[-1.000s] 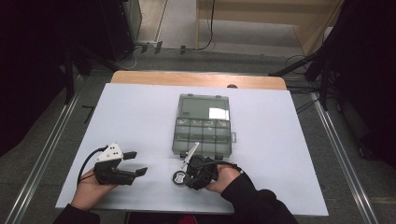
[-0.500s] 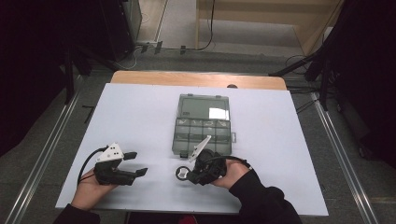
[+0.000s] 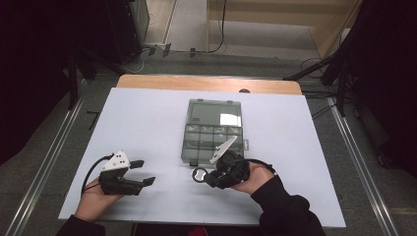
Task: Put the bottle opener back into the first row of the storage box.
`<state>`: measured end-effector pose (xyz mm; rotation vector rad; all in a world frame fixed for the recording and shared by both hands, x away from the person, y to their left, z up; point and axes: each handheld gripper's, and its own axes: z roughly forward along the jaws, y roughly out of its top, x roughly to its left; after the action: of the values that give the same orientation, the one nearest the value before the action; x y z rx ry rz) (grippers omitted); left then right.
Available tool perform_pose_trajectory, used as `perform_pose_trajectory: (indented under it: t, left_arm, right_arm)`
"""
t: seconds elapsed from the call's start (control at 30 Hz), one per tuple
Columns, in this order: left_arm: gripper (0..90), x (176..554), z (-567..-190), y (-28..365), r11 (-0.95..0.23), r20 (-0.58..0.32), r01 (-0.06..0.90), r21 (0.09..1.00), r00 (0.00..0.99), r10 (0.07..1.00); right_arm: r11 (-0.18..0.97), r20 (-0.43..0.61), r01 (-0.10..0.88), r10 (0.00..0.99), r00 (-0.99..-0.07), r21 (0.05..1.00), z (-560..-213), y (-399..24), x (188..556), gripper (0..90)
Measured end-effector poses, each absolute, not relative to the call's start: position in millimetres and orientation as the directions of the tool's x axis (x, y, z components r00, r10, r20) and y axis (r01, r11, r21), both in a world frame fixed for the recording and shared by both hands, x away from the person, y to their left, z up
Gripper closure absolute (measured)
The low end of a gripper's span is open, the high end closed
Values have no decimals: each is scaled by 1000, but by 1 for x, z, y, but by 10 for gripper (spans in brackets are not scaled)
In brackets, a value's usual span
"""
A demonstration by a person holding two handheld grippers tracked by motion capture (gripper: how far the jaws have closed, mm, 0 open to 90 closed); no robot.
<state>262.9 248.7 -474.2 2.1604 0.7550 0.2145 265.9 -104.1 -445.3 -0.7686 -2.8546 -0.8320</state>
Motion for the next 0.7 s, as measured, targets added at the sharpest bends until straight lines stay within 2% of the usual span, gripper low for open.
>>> perform_pose_trajectory:
  t: [0.7]
  left_arm:
    - [251, 263, -474, 249, -485, -97, 442, 754, 806, 583]
  right_arm:
    - [651, 189, 537, 528, -828, 536, -427, -137, 279, 662]
